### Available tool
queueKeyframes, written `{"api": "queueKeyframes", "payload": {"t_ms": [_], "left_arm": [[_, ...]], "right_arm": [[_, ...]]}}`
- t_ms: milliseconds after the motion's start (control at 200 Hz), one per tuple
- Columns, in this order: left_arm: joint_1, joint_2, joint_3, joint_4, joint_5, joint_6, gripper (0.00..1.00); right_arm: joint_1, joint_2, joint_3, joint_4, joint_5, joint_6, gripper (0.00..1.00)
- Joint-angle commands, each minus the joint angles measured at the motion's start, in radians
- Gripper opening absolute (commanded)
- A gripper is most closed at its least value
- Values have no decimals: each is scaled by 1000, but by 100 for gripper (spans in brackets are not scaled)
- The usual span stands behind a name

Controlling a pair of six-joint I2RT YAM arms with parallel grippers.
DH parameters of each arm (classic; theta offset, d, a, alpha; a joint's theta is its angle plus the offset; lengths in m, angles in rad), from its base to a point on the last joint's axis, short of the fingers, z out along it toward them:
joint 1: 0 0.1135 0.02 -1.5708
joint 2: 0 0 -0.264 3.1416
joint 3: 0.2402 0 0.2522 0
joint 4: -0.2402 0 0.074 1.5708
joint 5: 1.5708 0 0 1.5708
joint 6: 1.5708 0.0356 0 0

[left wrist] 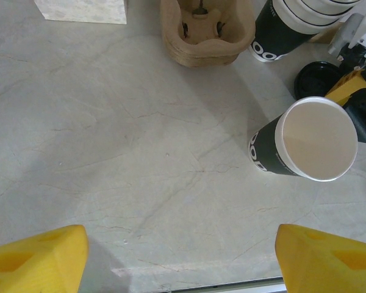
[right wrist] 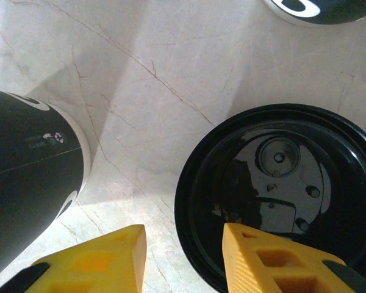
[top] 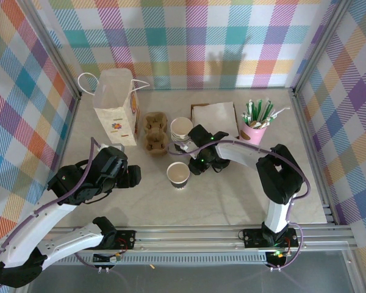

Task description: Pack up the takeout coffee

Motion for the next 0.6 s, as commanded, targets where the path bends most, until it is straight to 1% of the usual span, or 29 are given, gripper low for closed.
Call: {"api": "queueKeyframes", "payload": {"t_ms": [0, 305, 595], "left_arm": [[8, -13, 24, 4, -14, 13, 80], [8, -23, 20, -10, -18, 10, 80], [9, -28, 17, -10, -20, 8, 80]], "right_arm": [[-5, 37, 35, -23, 1, -27, 41], [-2, 82, 54, -27, 26, -58, 42], [9, 110, 63, -27, 46, -63, 34]]}}
